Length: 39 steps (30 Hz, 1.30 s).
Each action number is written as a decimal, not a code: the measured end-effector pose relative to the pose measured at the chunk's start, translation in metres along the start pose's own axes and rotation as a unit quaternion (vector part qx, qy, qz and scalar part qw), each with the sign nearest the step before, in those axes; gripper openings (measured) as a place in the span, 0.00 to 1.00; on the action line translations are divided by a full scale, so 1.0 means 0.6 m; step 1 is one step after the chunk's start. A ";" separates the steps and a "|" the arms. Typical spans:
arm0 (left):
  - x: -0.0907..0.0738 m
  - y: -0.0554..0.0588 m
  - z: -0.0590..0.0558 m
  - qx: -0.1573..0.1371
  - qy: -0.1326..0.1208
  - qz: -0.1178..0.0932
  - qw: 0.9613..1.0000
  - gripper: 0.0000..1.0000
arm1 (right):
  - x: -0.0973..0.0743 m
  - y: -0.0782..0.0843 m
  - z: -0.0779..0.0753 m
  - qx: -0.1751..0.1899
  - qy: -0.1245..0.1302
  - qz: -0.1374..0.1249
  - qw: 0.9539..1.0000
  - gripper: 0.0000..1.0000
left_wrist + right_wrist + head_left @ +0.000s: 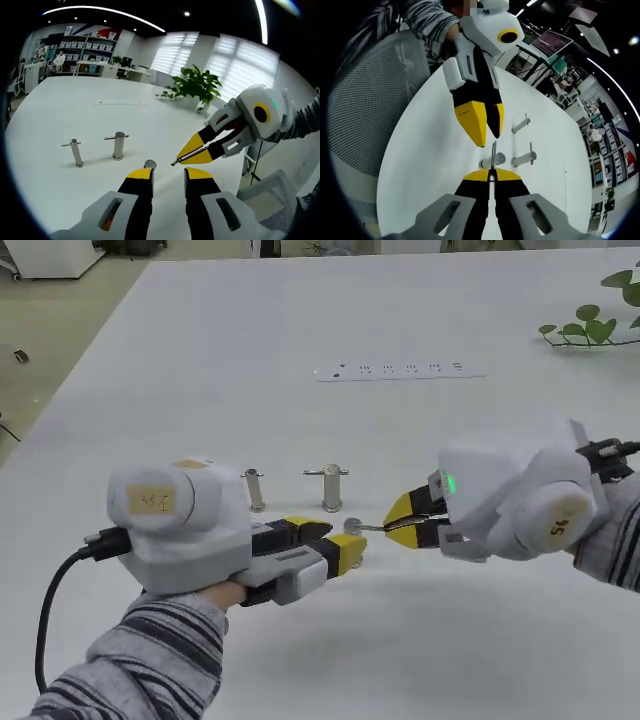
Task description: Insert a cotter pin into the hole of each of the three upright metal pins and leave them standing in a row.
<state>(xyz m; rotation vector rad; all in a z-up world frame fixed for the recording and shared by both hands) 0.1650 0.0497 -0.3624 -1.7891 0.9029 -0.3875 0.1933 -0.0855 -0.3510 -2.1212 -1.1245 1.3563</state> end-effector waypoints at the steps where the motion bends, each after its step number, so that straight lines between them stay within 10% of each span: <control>1: 0.000 0.000 -0.001 -0.006 0.001 -0.002 1.000 0.19 | 0.000 -0.001 0.001 -0.001 0.000 -0.001 1.000 0.00; 16: 0.000 -0.004 -0.008 -0.065 0.004 -0.028 0.997 0.00 | -0.001 -0.023 0.000 -0.005 0.006 -0.024 1.000 0.00; 39: -0.002 -0.003 -0.011 -0.093 0.005 -0.039 0.995 0.00 | 0.000 -0.025 0.004 0.000 0.008 -0.026 1.000 0.00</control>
Point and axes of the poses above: the centre of the closed fingertips' face, and the gripper's own axes: x roughly forward along the fingers, z roughly to its left, y roughly out of its underside, the point moved 8 cm from there along -x, roughly backward along the fingers, and after that the axes turned 15 degrees about -z, right-handed, at the moved point
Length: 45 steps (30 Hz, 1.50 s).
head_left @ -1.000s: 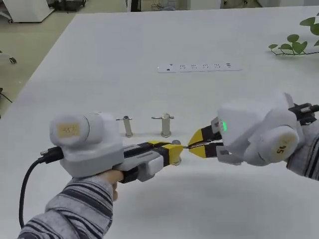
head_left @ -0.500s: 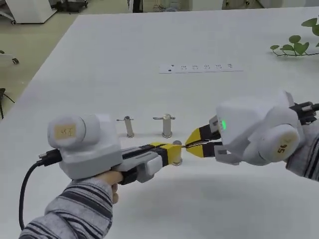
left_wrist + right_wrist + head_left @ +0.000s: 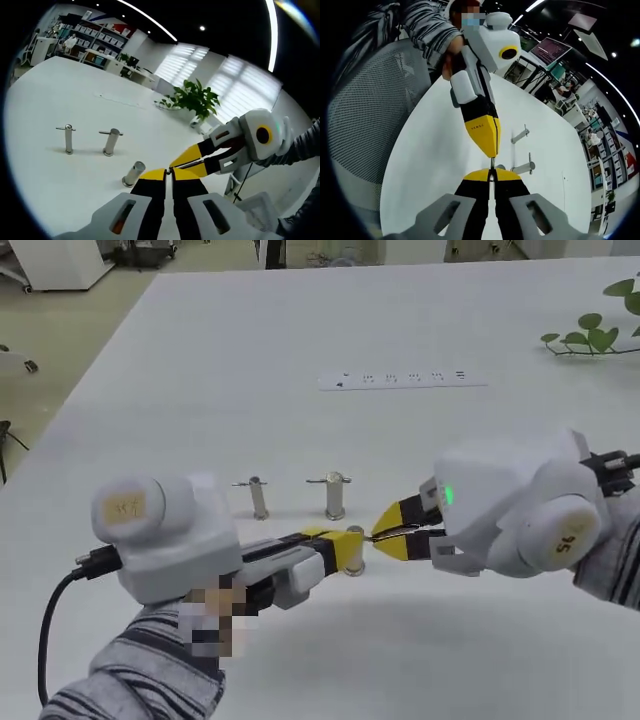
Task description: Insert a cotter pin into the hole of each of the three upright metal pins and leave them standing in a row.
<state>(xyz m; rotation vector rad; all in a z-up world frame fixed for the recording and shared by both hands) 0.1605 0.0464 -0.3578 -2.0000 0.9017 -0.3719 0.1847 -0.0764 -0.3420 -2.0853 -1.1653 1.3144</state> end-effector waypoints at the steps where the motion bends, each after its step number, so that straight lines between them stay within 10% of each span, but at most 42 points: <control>1: 0.000 0.000 0.000 -0.001 0.000 -0.001 1.000 0.00 | 0.000 0.000 0.000 0.000 0.000 0.000 1.000 0.00; 16: -0.002 -0.008 -0.008 0.059 0.041 -0.005 0.997 0.00 | -0.003 0.009 -0.004 0.025 0.004 0.008 1.000 0.02; 31: -0.010 -0.003 -0.010 0.132 0.096 0.033 0.986 0.00 | -0.010 0.009 0.011 0.071 -0.016 -0.016 0.997 0.00; 45: -0.006 0.008 -0.010 0.172 0.081 0.045 0.981 0.02 | -0.007 0.008 0.015 0.049 -0.014 -0.013 0.999 0.00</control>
Point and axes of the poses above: the centre of the closed fingertips' face, and the gripper's own axes: x roughly forward along the fingers, z roughly to its left, y roughly out of its underside, the point moved 8 cm from there along -x, roughly backward along the fingers, and after that the axes turned 15 degrees about -z, right-handed, at the moved point
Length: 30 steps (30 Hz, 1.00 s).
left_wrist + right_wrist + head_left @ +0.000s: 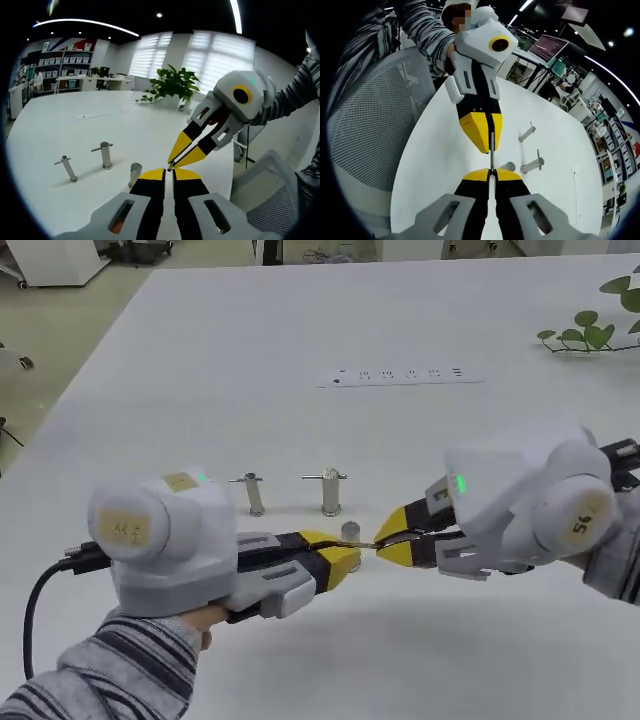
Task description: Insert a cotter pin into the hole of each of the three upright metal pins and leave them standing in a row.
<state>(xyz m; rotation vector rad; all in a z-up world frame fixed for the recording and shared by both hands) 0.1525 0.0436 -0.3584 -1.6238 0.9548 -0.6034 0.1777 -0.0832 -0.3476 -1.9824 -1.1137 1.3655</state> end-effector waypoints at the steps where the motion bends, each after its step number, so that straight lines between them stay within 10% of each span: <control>1: 0.000 0.001 0.000 0.000 -0.001 0.001 1.000 0.02 | 0.000 0.001 0.000 -0.001 0.000 0.002 1.000 0.00; 30: 0.047 0.043 0.058 0.085 -0.117 0.023 0.989 0.34 | 0.010 0.091 -0.025 0.054 0.046 0.118 0.990 0.00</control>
Point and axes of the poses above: the centre of the closed fingertips' face, and the gripper's own axes: x roughly forward along the fingers, z roughly to its left, y roughly out of its underside, the point moved 8 cm from there along -x, roughly backward along the fingers, and after that the axes turned 15 degrees about -z, right-handed, at the moved point
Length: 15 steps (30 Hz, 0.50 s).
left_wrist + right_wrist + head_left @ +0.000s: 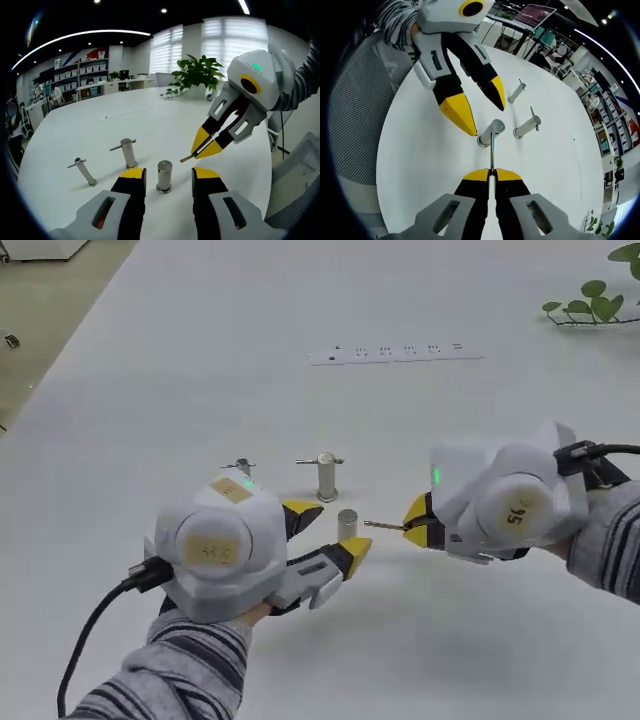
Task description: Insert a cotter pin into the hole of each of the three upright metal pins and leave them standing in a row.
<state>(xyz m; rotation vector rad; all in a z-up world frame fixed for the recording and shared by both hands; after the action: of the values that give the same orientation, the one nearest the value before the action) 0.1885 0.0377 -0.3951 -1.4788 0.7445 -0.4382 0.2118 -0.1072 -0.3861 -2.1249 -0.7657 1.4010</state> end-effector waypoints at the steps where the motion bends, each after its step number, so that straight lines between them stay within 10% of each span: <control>1: 0.003 0.002 0.001 0.000 -0.002 0.002 1.000 0.33 | 0.001 0.001 -0.001 0.003 0.000 0.000 1.000 0.00; 15: 0.034 0.036 0.007 -0.023 -0.031 0.034 0.999 0.25 | 0.013 0.010 -0.007 0.019 -0.003 0.003 1.000 0.00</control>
<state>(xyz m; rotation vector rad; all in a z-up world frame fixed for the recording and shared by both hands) 0.2021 0.0282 -0.4202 -1.4985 0.7583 -0.3242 0.2193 -0.1067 -0.3940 -2.0958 -0.7299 1.4141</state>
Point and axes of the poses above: the centre of the closed fingertips' face, and the gripper's own axes: x roughly forward along the fingers, z roughly to its left, y roughly out of its underside, the point moved 8 cm from there along -x, roughly backward along the fingers, and after that the axes turned 15 degrees about -z, right-handed, at the moved point
